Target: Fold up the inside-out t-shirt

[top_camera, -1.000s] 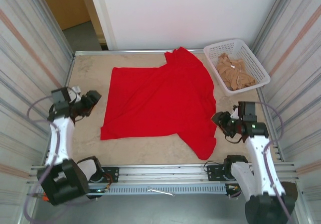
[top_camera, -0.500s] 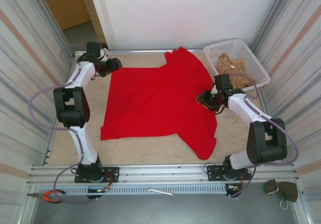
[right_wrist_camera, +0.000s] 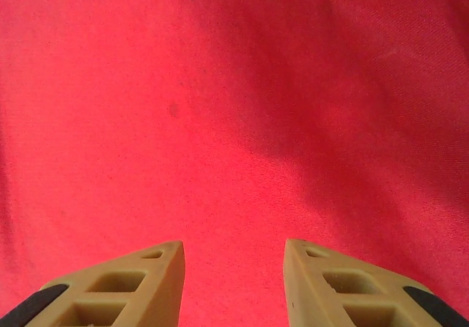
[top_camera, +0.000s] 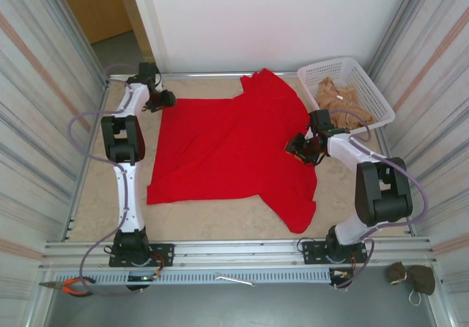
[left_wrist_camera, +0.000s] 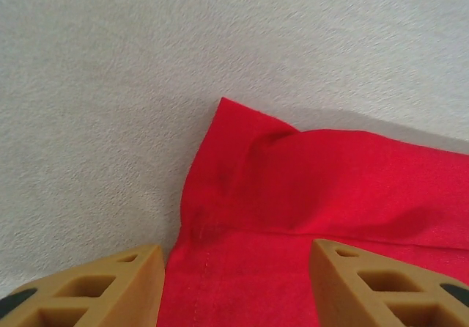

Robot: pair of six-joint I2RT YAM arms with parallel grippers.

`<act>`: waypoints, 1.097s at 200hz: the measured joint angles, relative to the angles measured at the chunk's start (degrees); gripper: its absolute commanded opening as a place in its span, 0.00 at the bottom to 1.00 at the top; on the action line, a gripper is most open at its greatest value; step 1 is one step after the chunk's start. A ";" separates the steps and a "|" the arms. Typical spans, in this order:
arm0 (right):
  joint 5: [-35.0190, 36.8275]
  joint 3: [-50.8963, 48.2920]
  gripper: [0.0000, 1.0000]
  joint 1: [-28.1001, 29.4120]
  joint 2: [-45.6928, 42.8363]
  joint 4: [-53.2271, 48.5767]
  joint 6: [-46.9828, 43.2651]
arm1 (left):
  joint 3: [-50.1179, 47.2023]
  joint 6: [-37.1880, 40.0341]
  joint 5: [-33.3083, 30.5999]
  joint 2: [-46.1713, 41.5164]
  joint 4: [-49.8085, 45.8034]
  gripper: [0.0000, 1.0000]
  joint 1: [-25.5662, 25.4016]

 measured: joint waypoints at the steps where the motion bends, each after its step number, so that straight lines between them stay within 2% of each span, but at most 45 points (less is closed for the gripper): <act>1: 0.02 0.00 0.39 0.00 0.04 0.00 -0.04 | 0.02 0.00 0.00 0.02 -0.02 0.54 0.02; 12: 0.11 0.00 0.39 0.00 0.28 0.02 -0.13 | 0.33 -0.04 0.42 0.46 -0.28 0.51 0.31; 19: 0.11 0.00 0.39 0.00 0.46 0.04 -0.13 | 0.46 -0.22 0.74 0.66 -0.39 0.44 0.48; 48: 0.13 0.00 0.40 -0.11 0.79 0.22 -0.15 | 0.68 -0.76 3.28 0.85 0.11 0.00 1.38; 85: 0.26 0.00 0.42 -0.11 1.62 0.74 -0.15 | 0.46 -3.93 7.19 0.96 3.39 0.00 2.71; 135: 1.01 -0.44 0.43 -0.11 2.80 1.84 -0.13 | -6.21 -14.80 11.54 0.39 14.14 0.00 8.02; 184: 1.01 -0.46 0.42 -0.11 5.92 2.58 -0.11 | -6.45 -21.81 11.93 0.39 18.99 0.00 11.63; 200: 1.01 -0.44 0.42 -0.11 5.86 2.56 -0.11 | -5.35 -23.06 12.79 0.63 18.88 0.26 11.69; 219: 1.01 -0.44 0.45 -0.11 4.81 1.97 -0.13 | -2.21 -23.96 14.12 1.07 18.49 0.43 11.69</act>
